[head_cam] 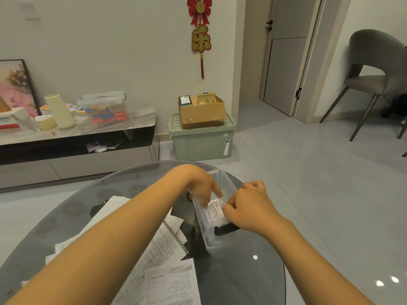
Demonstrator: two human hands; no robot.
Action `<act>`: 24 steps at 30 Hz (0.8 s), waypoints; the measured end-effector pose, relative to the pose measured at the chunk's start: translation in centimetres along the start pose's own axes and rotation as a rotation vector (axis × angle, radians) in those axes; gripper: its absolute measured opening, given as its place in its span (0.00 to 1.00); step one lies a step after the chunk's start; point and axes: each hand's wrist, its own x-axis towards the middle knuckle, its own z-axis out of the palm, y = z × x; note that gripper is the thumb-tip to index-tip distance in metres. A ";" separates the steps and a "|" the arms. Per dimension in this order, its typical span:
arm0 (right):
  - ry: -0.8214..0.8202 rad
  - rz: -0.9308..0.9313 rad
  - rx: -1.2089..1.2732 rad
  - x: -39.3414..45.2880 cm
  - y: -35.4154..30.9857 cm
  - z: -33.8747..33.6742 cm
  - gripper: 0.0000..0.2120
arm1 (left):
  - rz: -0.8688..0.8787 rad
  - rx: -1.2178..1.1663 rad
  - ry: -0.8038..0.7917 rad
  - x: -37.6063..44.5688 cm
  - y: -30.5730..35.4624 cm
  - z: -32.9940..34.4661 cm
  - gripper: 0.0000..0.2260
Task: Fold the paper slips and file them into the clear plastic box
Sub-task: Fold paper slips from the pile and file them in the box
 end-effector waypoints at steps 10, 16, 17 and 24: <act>-0.065 -0.023 0.116 0.1 0.3 0.6 0.19 | -0.084 -0.055 0.217 2.0 0.0 1.6 0.19; -0.156 0.009 0.245 -0.6 -0.6 -0.5 0.17 | -0.054 -0.150 0.270 2.3 -0.8 2.6 0.15; -0.189 0.014 0.247 -0.7 -0.7 -0.7 0.18 | -0.035 -0.191 0.263 2.3 -0.9 2.6 0.13; -0.107 0.025 0.179 -0.4 -0.4 -0.3 0.18 | -0.034 -0.119 0.248 2.1 -0.5 2.9 0.11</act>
